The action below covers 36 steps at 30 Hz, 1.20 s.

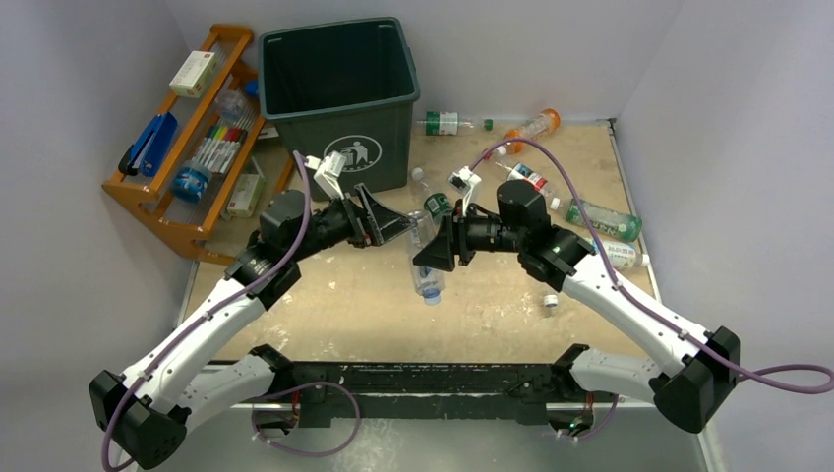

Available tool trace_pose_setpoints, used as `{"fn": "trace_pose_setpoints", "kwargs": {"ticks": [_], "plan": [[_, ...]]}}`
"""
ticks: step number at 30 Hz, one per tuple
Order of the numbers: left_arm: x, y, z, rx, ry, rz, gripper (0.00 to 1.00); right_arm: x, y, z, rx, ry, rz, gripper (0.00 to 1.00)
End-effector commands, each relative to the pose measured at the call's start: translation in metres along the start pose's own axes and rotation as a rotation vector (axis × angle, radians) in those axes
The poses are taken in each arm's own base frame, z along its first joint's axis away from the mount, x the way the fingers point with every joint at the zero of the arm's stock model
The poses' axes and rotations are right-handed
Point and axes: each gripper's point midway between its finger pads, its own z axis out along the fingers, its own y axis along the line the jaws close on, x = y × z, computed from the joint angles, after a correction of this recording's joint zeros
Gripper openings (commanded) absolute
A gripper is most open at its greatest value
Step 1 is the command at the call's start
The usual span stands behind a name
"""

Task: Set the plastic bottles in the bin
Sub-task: Pick up the plastic bottle at the center of the board.

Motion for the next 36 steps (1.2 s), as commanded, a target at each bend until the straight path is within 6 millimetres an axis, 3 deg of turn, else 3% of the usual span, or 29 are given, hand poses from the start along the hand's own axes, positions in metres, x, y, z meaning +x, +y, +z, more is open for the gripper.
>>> {"fn": "trace_pose_setpoints", "kwargs": {"ticks": [1,10,17,25,31,36], "plan": [[-0.004,-0.020,0.002,0.072,-0.031,0.038,0.88,-0.026,0.026,0.000,-0.093,-0.045,-0.036,0.37],[0.005,-0.026,0.012,0.053,-0.021,0.068,0.88,-0.027,0.027,0.008,-0.091,-0.028,-0.017,0.35],[0.013,-0.014,0.023,-0.048,-0.011,0.128,0.87,-0.028,0.035,0.009,-0.115,-0.033,-0.017,0.34],[0.010,-0.005,0.033,-0.129,-0.014,0.166,0.56,-0.023,0.036,0.005,-0.111,-0.032,-0.006,0.37],[0.001,-0.004,0.039,-0.162,-0.026,0.197,0.50,-0.017,0.035,0.000,-0.095,-0.043,0.010,0.52],[-0.009,-0.010,0.047,-0.177,-0.021,0.232,0.48,-0.010,0.030,-0.006,-0.067,-0.052,0.035,0.81]]}}
